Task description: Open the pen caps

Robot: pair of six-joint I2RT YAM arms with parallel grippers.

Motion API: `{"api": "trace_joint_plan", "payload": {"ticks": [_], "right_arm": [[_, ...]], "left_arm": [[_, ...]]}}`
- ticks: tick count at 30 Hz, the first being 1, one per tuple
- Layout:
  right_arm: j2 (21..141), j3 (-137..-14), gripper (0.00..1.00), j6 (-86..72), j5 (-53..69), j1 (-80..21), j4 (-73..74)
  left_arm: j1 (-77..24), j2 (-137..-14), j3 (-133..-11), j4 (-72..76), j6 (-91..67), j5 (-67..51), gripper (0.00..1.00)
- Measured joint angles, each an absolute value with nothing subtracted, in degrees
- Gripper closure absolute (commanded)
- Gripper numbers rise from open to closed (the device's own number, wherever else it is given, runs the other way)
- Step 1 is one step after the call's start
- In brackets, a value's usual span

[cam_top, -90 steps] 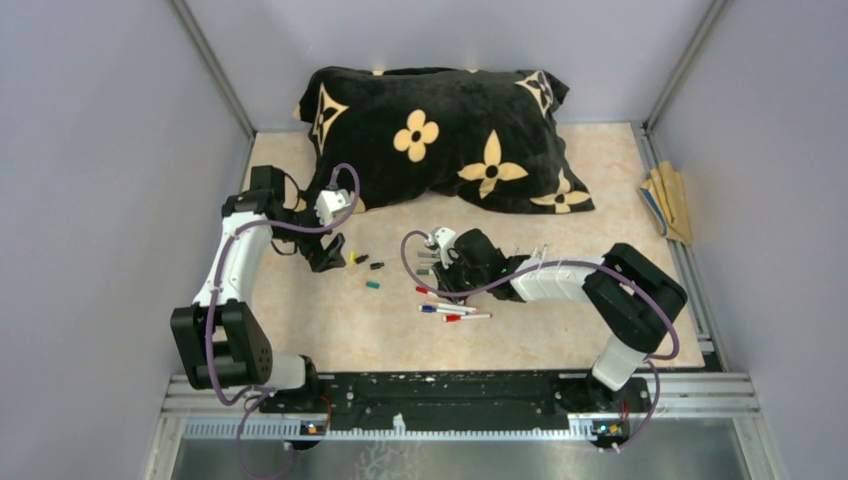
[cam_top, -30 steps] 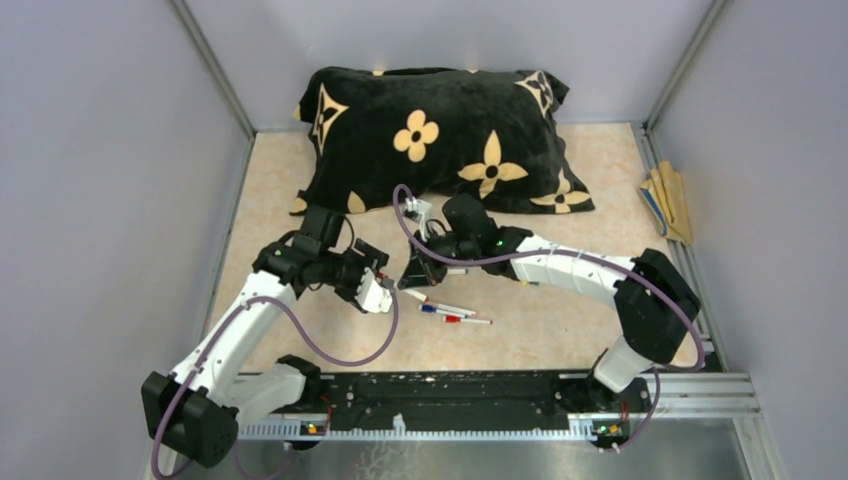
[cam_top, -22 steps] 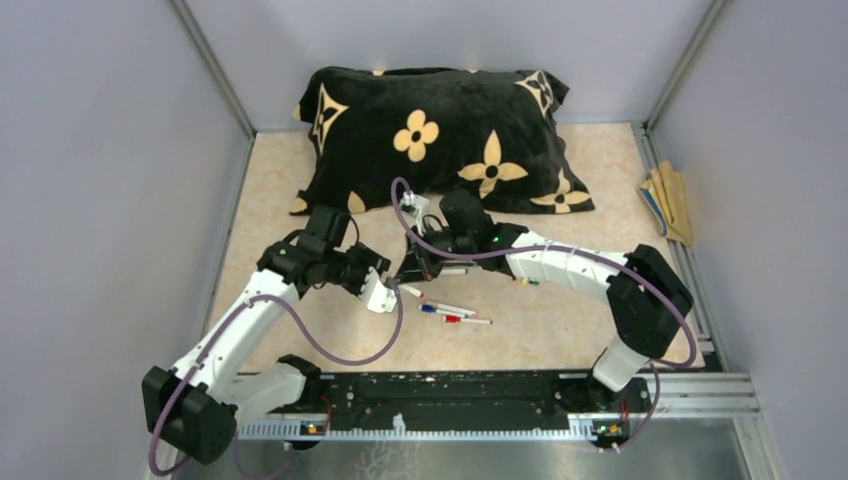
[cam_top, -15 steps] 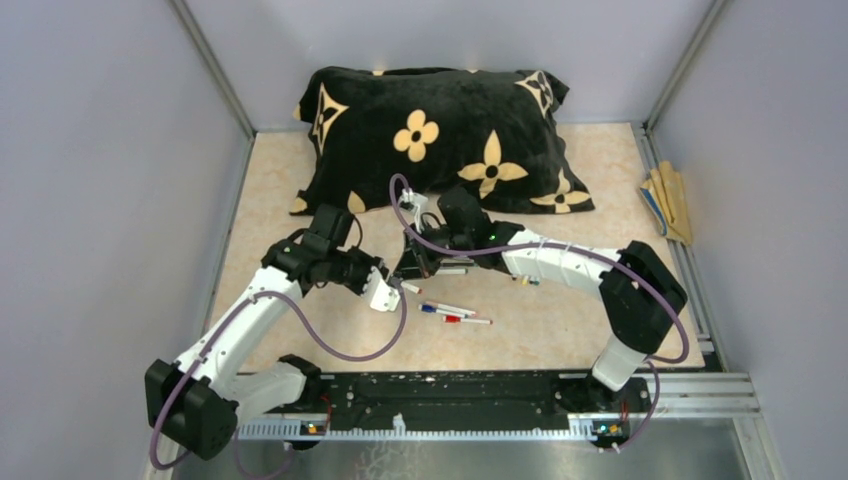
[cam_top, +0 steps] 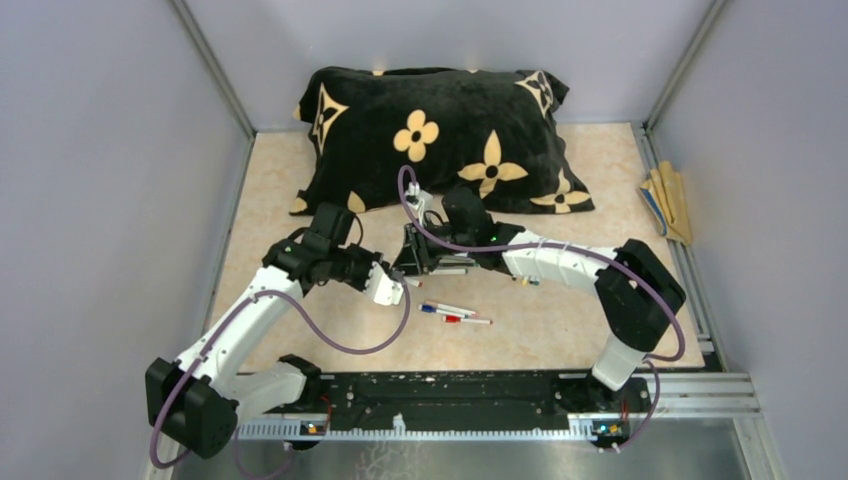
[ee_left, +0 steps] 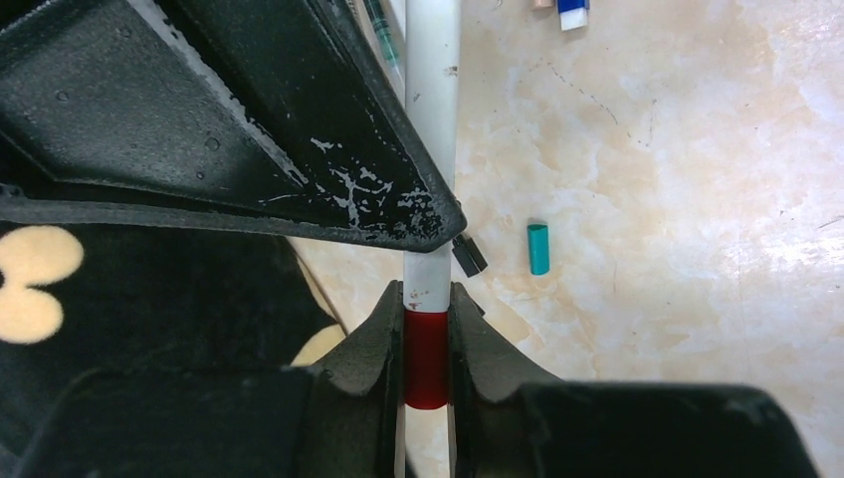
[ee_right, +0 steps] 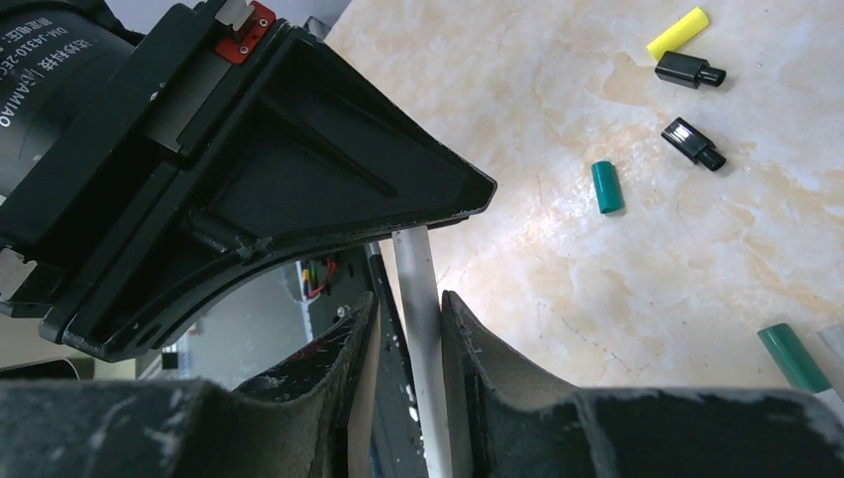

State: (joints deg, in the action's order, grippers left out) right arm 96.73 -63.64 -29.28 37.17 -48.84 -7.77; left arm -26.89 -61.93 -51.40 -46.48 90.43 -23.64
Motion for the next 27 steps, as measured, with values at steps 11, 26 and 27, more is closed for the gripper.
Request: {"api": "trace_joint_plan", "payload": {"ticks": [11,26,27], "right_arm": [[98.8,-63.6,0.69,-30.4,39.8,-48.6,-9.3],[99.5,-63.4,1.0,-30.6,41.3,-48.7,-8.4],[99.4,-63.4,1.0,-30.7,41.3,-48.6,-8.3]], "left_arm": [[-26.9,-61.9,-51.4,-46.5,89.3,-23.4,1.0],[-26.9,-62.1,-51.8,-45.7,88.5,-21.9,0.38],[-26.9,-62.1,-51.8,-45.6,88.5,-21.6,0.4]]}}
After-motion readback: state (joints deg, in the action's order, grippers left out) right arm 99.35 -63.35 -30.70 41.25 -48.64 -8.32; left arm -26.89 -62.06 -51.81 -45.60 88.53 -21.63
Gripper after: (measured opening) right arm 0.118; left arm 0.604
